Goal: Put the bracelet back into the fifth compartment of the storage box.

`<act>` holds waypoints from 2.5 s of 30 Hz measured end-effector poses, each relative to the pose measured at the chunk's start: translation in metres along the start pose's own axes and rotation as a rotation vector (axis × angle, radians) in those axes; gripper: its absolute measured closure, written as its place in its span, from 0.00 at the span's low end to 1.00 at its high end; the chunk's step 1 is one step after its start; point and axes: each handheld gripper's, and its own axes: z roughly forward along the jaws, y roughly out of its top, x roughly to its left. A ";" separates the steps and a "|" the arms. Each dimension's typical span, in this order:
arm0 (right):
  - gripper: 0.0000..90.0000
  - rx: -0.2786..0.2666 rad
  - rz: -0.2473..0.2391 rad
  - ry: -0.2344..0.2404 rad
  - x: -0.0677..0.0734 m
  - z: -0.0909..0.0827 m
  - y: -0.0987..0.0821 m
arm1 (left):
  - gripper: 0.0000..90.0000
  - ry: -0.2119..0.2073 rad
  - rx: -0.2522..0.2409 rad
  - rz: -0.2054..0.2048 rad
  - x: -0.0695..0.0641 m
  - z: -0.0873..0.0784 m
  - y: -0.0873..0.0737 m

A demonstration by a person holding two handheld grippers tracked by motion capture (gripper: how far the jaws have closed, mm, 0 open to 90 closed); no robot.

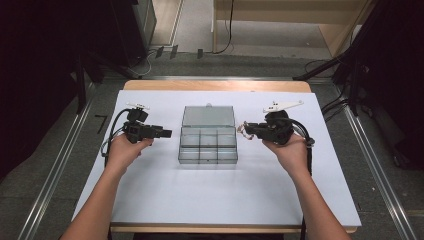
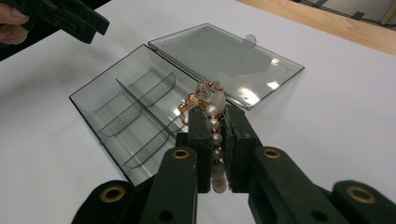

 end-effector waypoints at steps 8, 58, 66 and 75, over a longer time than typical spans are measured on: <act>0.94 0.007 -0.025 0.015 0.009 0.007 0.003 | 0.47 -0.011 -0.006 -0.003 0.001 -0.001 0.000; 0.94 0.031 -0.076 0.110 0.047 0.044 0.008 | 0.48 -0.011 -0.018 -0.004 0.001 -0.002 0.000; 0.94 0.033 -0.078 0.126 0.054 0.053 0.008 | 0.48 -0.010 -0.017 -0.004 0.002 -0.002 0.000; 0.94 0.050 -0.088 0.133 0.061 0.063 0.006 | 0.48 -0.008 -0.018 -0.004 0.002 -0.002 0.000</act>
